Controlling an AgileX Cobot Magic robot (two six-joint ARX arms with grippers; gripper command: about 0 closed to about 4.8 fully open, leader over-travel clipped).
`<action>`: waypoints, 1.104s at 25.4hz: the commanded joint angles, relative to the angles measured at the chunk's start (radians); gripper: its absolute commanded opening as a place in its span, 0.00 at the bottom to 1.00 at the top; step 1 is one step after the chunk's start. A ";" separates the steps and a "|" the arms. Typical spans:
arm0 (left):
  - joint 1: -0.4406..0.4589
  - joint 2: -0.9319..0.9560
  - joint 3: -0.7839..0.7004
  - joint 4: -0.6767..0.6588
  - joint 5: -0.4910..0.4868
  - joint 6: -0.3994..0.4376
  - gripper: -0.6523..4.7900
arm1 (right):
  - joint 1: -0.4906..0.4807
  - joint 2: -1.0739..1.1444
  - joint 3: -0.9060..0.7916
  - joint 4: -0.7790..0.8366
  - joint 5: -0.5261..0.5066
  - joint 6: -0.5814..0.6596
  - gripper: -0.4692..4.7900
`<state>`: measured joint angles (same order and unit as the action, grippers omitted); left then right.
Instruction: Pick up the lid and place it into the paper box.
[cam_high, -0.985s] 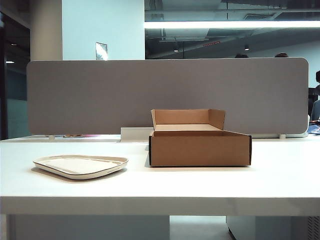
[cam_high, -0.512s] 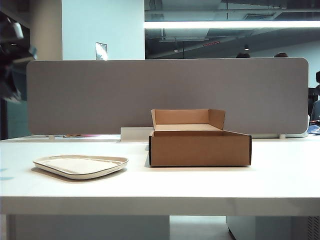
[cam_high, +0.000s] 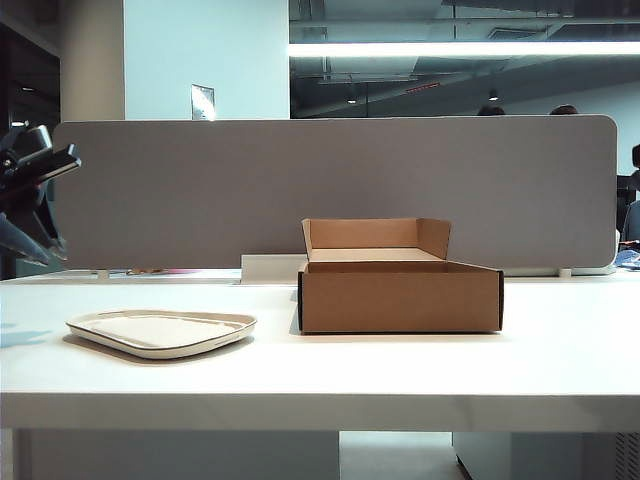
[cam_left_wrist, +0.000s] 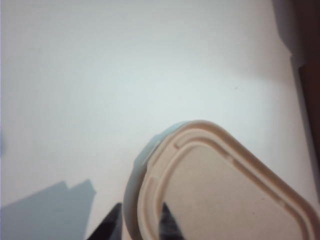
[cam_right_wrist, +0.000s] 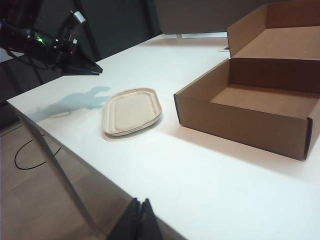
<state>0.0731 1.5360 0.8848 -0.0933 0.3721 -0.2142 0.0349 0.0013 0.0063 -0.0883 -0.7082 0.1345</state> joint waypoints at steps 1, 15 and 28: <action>0.017 0.074 0.011 0.006 0.055 -0.003 0.48 | 0.000 -0.002 -0.006 0.009 -0.001 0.000 0.08; 0.014 0.252 0.011 0.033 0.060 -0.005 0.57 | 0.000 -0.002 -0.006 0.008 -0.001 0.000 0.08; -0.067 0.304 0.011 0.031 0.145 -0.003 0.55 | 0.000 -0.002 -0.006 0.008 0.014 0.000 0.08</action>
<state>0.0151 1.8175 0.9150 0.0635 0.5323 -0.2142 0.0349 0.0013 0.0063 -0.0883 -0.6964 0.1345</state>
